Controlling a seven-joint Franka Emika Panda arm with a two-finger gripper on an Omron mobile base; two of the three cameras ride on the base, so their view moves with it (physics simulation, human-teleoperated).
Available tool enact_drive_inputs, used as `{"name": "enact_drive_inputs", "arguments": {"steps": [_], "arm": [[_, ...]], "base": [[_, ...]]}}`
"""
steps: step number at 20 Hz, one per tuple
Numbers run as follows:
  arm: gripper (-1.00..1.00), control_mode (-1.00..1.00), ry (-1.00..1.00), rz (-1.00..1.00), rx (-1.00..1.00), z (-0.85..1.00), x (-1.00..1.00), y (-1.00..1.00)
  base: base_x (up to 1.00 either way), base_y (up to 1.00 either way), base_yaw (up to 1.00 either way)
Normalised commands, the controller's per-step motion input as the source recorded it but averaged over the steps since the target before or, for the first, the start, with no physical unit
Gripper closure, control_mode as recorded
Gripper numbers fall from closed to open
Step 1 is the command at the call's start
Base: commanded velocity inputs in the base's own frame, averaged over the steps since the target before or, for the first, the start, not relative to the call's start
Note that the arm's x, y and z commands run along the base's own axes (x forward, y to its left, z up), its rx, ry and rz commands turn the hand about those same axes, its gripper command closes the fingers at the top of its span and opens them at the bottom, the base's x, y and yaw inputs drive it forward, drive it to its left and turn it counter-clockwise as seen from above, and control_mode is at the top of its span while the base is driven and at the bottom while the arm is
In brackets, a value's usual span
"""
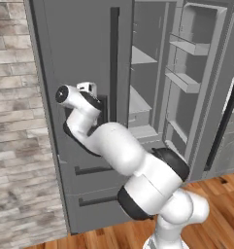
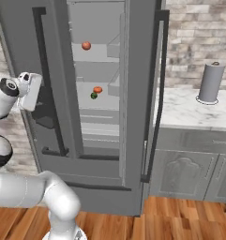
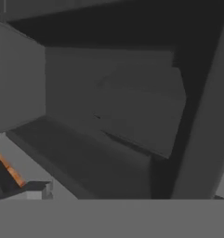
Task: Place the avocado in the correct fridge rack based on whether it is a fruit or vegetable. Finally, close the fridge door.
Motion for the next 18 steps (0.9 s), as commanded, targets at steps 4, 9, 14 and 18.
{"name": "enact_drive_inputs", "arguments": {"steps": [4, 9, 14, 18], "arm": [[-1.00, -1.00, -0.11, 0.16, 0.01, 0.02, 0.59, -0.09], [-1.00, -1.00, -0.11, 0.15, 0.00, 0.10, 0.47, -0.08], [-1.00, -1.00, -0.03, 0.10, 0.00, 0.14, 0.60, -0.17], [-1.00, -1.00, 0.00, 0.08, 0.01, 0.02, 0.71, -0.18]], "base": [[0.00, 0.00, 0.00], [0.00, 0.00, 0.00], [0.00, 0.00, 0.00], [0.00, 0.00, 0.00]]}}
